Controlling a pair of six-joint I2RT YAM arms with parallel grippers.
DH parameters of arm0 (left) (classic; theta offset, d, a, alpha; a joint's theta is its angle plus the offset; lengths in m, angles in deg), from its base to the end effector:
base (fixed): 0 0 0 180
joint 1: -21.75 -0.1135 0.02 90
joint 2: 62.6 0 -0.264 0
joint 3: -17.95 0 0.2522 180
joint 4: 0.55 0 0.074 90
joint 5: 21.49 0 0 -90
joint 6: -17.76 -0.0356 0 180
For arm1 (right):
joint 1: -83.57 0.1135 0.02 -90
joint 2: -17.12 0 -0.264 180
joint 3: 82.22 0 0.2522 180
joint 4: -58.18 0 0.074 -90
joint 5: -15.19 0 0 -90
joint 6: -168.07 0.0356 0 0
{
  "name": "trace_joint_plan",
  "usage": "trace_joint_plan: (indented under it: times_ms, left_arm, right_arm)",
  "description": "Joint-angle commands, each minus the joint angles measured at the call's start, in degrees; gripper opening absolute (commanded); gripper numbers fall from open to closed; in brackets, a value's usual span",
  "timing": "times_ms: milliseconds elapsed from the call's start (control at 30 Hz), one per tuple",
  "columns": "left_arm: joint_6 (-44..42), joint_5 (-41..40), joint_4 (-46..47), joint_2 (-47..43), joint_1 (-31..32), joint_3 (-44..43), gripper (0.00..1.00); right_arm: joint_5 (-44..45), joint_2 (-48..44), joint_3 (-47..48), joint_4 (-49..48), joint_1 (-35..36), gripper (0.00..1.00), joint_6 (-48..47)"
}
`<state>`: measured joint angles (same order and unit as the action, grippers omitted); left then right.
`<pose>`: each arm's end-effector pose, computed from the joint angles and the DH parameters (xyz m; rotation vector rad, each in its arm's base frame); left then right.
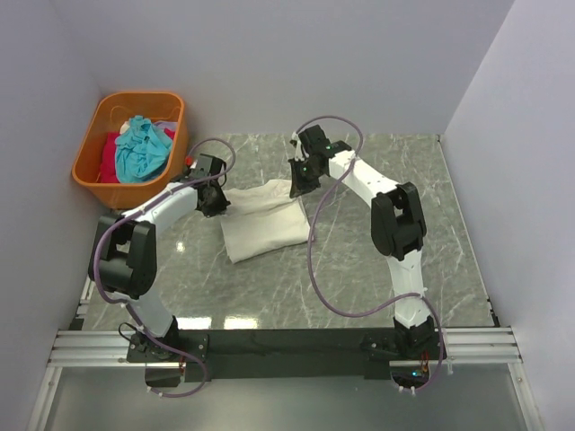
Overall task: Fold and stack the t-shirts
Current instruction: Fold the tshirt
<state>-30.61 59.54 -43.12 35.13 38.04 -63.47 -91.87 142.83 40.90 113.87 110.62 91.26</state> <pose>0.3413 -0.0940 0.2108 -0.6227 2.5122 -0.1713 0.4253 0.2289 0.2246 -0.4322 2.6195 0.6328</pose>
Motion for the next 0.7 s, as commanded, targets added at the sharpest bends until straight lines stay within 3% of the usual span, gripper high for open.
trace_joint_plan:
  times_ms: [0,267,667]
  left_arm:
    - [0.21,-3.24,5.43,-2.63,-0.47,0.16,0.01]
    - [-0.67,-3.77,8.60,-1.05,-0.47,0.24,0.01]
    - [-1.81,-4.21,16.68,-2.11,-0.47,3.23,0.01]
  right_arm:
    - [1.06,-4.42,-3.70,-10.28,-0.68,0.00,-0.10]
    - [2.47,-3.28,-5.82,-14.76,-1.03,0.00,-0.62]
    - [7.03,-11.54,-19.62,-29.17,-1.56,0.00,2.98]
